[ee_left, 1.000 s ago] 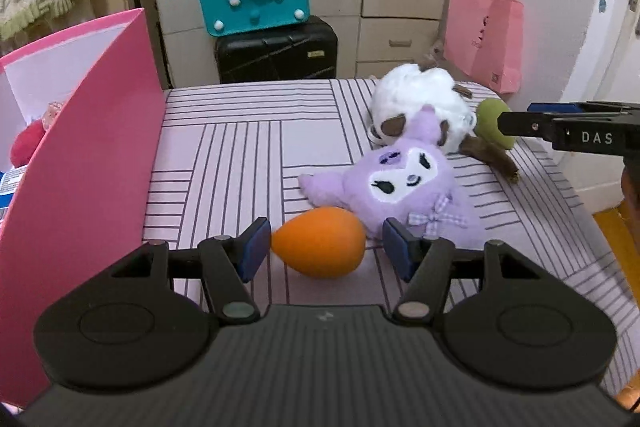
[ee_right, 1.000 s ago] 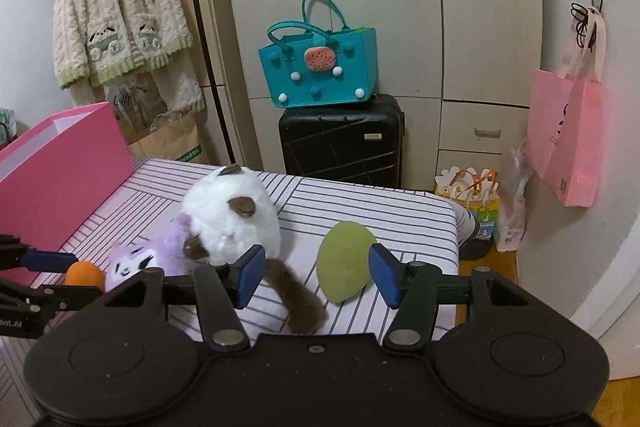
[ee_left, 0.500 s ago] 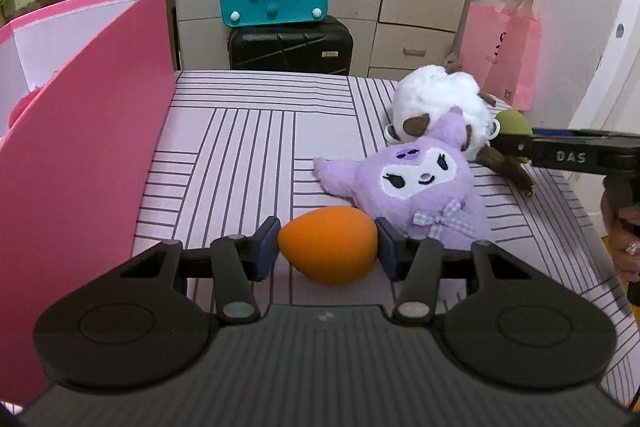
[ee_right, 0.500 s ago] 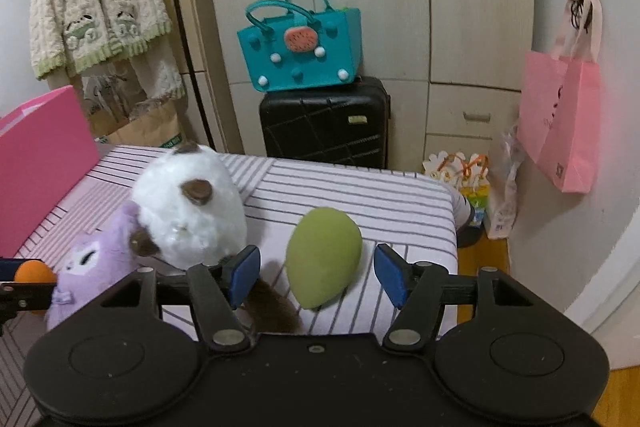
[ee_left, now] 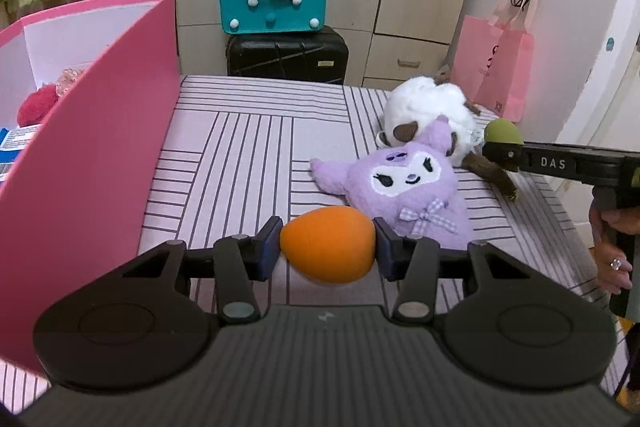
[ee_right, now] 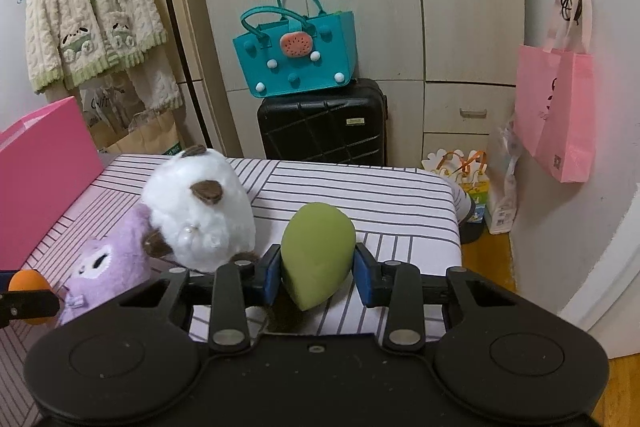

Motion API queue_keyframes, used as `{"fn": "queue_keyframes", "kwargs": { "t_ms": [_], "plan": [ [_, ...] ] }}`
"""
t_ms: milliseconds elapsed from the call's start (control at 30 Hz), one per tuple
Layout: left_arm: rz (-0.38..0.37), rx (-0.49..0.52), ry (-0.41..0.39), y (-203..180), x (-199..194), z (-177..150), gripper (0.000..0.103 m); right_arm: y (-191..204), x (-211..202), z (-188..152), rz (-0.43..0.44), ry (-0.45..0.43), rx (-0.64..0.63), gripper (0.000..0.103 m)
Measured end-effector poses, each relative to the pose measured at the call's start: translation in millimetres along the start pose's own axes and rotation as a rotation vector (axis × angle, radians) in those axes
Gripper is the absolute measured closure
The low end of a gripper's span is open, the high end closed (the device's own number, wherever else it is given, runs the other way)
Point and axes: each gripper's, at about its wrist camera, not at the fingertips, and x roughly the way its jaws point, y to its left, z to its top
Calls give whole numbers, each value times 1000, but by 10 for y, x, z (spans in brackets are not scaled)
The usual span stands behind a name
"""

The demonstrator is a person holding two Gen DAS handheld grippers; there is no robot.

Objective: Organize soft objects
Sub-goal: 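Grasp the orange sponge with the left gripper while the right gripper grasps the green sponge, then carry the orange and green sponges over the pink box with both grippers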

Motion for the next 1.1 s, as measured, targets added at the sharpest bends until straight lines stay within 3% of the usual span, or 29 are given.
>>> {"fn": "queue_keyframes", "kwargs": {
  "t_ms": [267, 367, 500, 700, 967, 1100],
  "plan": [
    [-52, 57, 60, -50, -191, 49, 57, 186, -316, 14, -8, 29, -24, 61],
    [-24, 117, 46, -90, -324, 81, 57, 314, -445, 28, 9, 79, -20, 61],
    [-15, 130, 15, -16, -540, 169, 57, 444, -606, 21, 101, 161, 35, 61],
    [-40, 136, -2, 203, -849, 304, 57, 661, -887, 27, 212, 183, 64, 61],
    [-30, 155, -3, 516, -1168, 315, 57, 1070, -1091, 70, 263, 197, 29, 60],
    [-112, 134, 20, 697, -1338, 339, 57, 1299, -1184, 112, 310, 201, -1, 60]
  ]
}}
